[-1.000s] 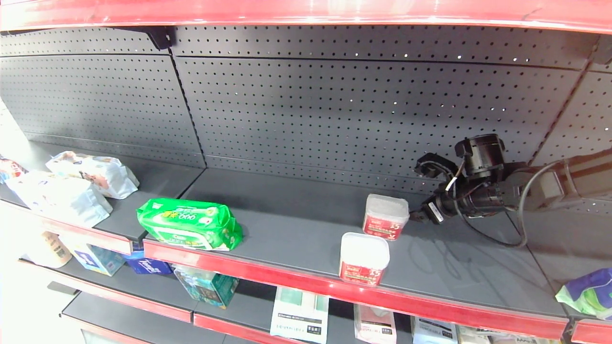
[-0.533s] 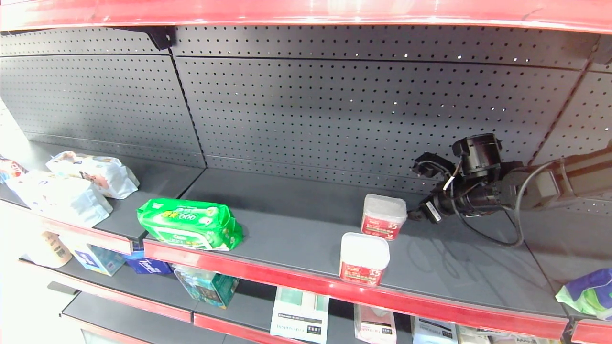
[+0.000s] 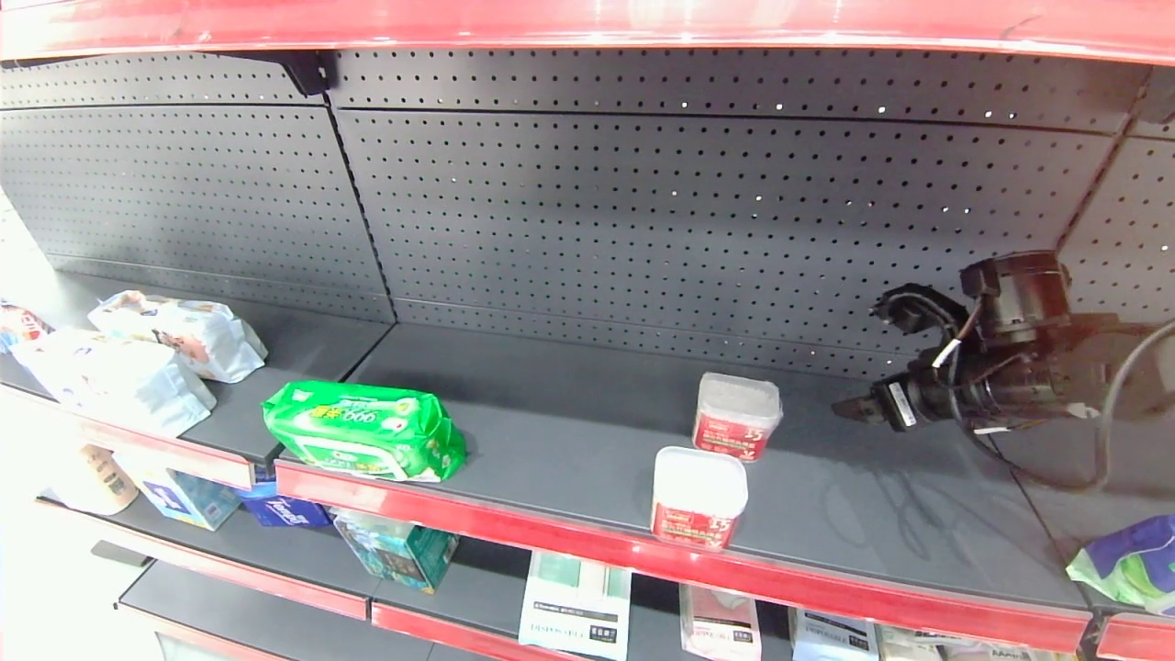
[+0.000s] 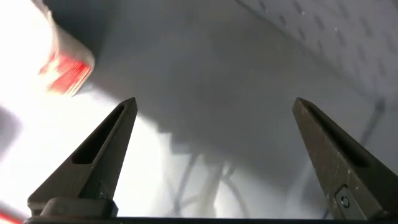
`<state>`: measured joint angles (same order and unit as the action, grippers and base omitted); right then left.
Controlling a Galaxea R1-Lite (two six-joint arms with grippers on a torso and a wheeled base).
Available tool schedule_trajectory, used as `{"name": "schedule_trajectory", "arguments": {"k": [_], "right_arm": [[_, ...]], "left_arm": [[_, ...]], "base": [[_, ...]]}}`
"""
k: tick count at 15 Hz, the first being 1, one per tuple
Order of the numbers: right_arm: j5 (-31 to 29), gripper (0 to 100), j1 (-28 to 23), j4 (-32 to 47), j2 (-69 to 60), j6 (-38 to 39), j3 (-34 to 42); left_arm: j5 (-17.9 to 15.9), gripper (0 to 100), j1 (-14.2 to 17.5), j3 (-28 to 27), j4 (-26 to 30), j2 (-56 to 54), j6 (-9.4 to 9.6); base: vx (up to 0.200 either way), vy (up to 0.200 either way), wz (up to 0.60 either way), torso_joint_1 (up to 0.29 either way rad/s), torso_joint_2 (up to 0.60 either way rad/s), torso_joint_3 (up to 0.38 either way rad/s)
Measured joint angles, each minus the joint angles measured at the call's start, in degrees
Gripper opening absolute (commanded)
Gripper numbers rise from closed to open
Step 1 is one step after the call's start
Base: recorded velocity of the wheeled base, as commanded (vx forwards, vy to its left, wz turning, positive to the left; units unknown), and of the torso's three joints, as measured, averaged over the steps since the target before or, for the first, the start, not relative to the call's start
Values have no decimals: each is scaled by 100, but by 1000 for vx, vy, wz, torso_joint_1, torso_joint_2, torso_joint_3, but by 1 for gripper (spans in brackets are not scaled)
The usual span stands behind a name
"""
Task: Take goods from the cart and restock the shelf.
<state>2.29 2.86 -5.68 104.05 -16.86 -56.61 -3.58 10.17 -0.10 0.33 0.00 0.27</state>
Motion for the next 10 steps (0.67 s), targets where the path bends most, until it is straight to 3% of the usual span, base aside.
{"name": "schedule_trajectory", "arguments": {"k": [4, 10], "right_arm": [[-262, 100, -100, -9, -1771, 1382, 1261], [-379, 100, -210, 73, -6229, 1542, 3371]], "left_arm": [[-2, 100, 5, 0, 0, 0, 0], [-2, 100, 5, 0, 0, 0, 0]], "base": [[0, 0, 0, 0, 0, 0], [0, 0, 0, 0, 0, 0]]}}
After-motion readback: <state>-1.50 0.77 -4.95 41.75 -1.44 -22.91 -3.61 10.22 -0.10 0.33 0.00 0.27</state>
